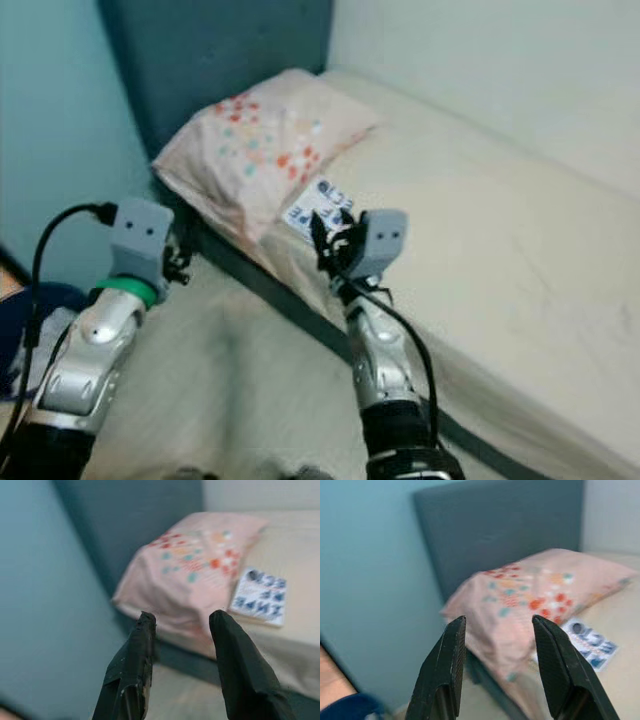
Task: Clean up the room
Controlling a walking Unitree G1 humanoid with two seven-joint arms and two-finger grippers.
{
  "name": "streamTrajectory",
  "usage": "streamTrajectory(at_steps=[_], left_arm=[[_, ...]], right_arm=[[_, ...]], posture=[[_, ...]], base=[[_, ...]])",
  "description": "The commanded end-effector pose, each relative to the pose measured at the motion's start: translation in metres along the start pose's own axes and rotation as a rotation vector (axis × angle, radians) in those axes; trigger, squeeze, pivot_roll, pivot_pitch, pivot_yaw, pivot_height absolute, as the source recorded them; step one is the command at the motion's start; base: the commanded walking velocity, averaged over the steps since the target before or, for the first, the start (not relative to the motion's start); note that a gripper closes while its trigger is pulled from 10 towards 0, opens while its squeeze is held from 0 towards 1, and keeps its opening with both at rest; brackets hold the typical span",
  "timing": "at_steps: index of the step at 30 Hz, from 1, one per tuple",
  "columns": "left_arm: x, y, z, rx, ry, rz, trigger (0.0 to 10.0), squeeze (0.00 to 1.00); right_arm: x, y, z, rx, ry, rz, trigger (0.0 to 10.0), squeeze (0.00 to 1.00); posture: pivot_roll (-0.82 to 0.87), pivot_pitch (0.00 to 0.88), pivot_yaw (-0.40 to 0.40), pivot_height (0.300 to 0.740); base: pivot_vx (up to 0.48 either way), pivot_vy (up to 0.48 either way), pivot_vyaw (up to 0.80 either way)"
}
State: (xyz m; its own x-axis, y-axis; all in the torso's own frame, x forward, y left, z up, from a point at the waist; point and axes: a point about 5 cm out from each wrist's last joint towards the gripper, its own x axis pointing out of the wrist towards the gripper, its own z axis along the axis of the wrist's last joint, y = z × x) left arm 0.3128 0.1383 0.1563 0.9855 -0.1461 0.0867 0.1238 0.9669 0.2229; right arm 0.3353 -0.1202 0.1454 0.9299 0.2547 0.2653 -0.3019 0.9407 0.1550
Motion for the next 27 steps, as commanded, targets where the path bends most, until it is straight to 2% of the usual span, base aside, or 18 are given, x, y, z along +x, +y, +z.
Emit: streamTrajectory(at_steps=[1,3,9,27], left_arm=[[-0.0008,-0.0059,-0.0003,-0.004,0.001,-0.023,10.0,0.00],[-0.0011,-0.0064,-0.0003,-0.004,0.002,-0.026,10.0,0.00],[-0.0012,-0.0091,0.0008,-0.010,0.003,-0.038,10.0,0.00],[-0.0009,-0.0094,-0.0006,-0.006,0.014,-0.043,10.0,0.00]], right_arm=[[-0.0033,-0.0076,-0.0021,-0.004,0.013,-0.030,10.0,0.00],[-0.0035,-0.0080,-0.0028,0.002,0.017,-0.034,10.0,0.00],[-0.0031,-0.0089,-0.0035,0.009,0.024,-0.042,10.0,0.00],[-0.0033,-0.0084,-0.0044,0.007,0.026,-0.045,10.0,0.00]], posture=[[0.07,0.049,0.010,0.740],[0.07,0.049,0.010,0.740],[0.07,0.050,0.011,0.740],[0.07,0.052,0.014,0.740]], base=[[0.000,0.000,-0.53],[0.000,0.000,-0.80],[0.000,0.000,0.00],[0.000,0.000,-0.78]])
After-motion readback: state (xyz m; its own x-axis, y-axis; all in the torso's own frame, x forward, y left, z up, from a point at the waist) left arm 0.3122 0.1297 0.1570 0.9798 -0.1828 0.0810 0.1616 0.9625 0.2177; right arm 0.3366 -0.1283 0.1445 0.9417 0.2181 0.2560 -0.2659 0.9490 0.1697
